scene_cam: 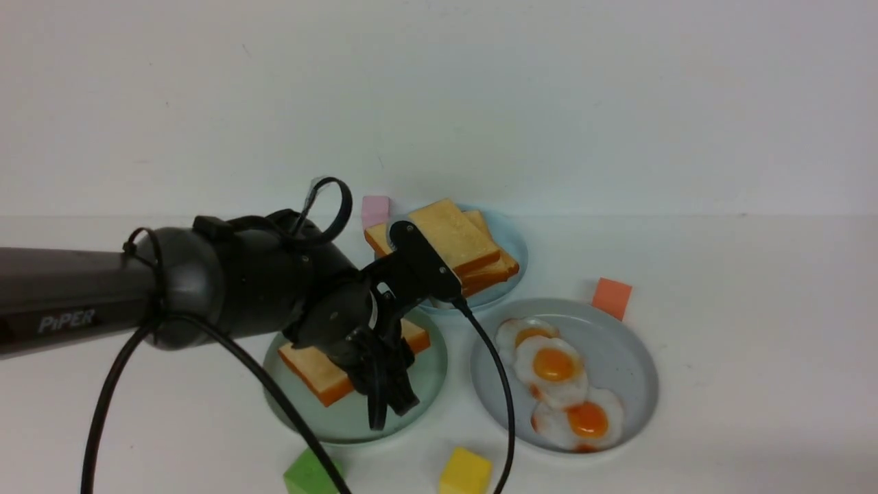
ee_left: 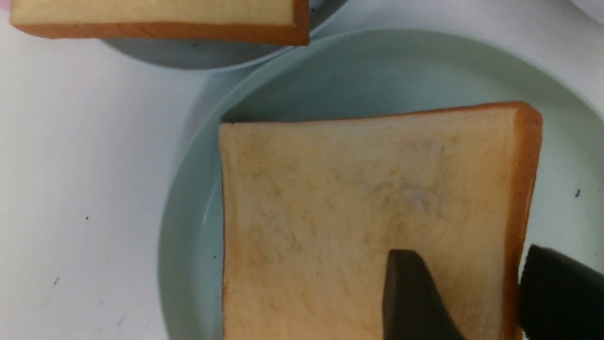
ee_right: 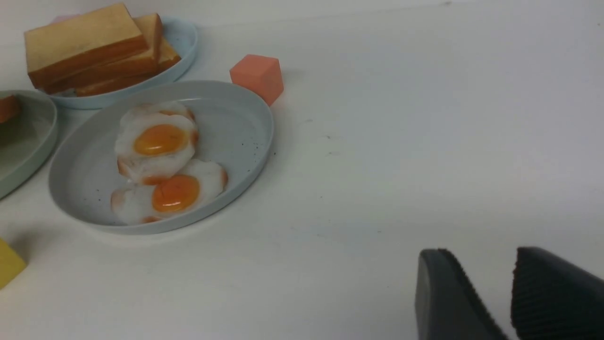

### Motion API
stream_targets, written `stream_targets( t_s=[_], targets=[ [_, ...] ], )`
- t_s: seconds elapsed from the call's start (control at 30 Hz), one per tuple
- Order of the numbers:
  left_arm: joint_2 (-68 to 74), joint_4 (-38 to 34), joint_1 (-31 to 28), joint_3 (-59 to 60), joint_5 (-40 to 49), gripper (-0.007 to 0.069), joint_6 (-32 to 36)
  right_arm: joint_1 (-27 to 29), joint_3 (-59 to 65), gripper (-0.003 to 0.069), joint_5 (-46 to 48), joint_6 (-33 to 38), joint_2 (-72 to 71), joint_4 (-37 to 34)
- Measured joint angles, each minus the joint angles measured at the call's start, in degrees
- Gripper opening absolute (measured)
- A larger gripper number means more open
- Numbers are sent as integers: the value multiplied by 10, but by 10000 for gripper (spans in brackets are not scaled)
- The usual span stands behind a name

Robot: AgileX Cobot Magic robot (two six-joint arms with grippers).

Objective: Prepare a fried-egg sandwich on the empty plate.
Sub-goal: Use the left arm to put a slice of bread into the empty plate in the middle, then use the right arm to grab a fried egg

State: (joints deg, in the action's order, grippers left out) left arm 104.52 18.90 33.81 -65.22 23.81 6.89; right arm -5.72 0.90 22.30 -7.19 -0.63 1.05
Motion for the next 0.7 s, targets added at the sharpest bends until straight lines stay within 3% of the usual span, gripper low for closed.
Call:
stream_targets(
  t_s=[0.27,0.43,0.53,0.57,0.7],
  targets=[
    [-27,-50,0,0,24,435,0,0,0,241,0,0,0,0],
    [-71,-98,0,0,76,436,-7,0,0,241,0,0,0,0],
    [-146,-163,0,1,104,335,-64,0,0,241,0,0,0,0],
    [-152,-168,0,2,105,335,-64,0,0,241,0,0,0,0],
    [-325,-263,0,2,105,67,-74,0,0,241,0,0,0,0]
  ],
)
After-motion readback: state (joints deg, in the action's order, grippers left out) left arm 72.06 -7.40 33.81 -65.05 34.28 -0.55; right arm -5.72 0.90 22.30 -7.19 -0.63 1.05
